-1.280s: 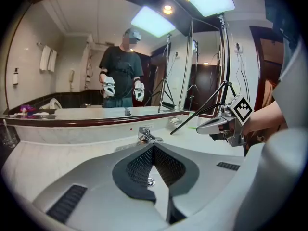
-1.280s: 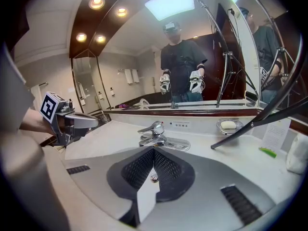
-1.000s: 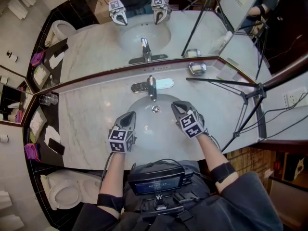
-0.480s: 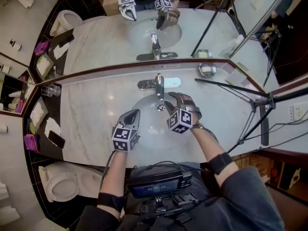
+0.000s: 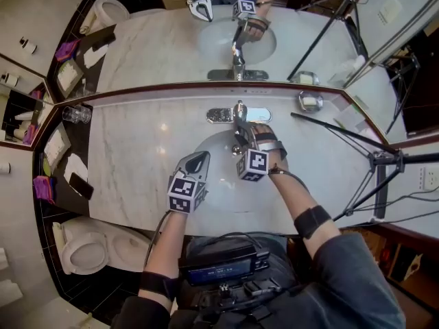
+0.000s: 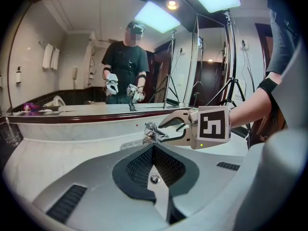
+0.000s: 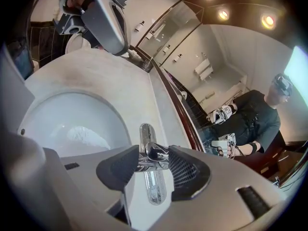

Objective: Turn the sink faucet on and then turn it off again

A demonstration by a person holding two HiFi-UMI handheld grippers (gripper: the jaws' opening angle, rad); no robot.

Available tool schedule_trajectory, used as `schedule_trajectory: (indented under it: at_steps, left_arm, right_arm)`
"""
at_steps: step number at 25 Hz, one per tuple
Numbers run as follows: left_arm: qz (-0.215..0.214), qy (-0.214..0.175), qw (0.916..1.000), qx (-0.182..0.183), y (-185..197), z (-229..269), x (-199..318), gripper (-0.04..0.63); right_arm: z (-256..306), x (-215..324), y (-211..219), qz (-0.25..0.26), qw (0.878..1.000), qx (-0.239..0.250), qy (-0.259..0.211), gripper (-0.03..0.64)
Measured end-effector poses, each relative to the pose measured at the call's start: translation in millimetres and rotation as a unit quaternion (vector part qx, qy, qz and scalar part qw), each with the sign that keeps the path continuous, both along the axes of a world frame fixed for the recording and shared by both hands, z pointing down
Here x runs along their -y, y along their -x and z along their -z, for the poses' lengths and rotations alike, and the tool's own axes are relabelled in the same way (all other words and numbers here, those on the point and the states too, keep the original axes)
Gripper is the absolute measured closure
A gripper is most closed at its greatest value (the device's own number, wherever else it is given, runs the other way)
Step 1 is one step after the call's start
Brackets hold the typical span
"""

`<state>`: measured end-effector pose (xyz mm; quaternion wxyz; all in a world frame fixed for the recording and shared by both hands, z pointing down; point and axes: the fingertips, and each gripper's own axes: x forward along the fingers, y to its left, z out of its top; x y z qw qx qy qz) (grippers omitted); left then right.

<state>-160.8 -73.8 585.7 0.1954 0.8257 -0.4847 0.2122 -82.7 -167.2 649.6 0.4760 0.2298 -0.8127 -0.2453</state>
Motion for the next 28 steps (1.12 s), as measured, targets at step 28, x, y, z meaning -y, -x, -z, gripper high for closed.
schedule_trajectory:
  at_steps: [28]
  left_arm:
    - [0.002,0.014,0.9999,0.002,6.2,-10.4,-3.8,0.595]
  right_arm:
    - [23.8,39.4,3.6,-0.031,0.996,0.066,0.052,0.454]
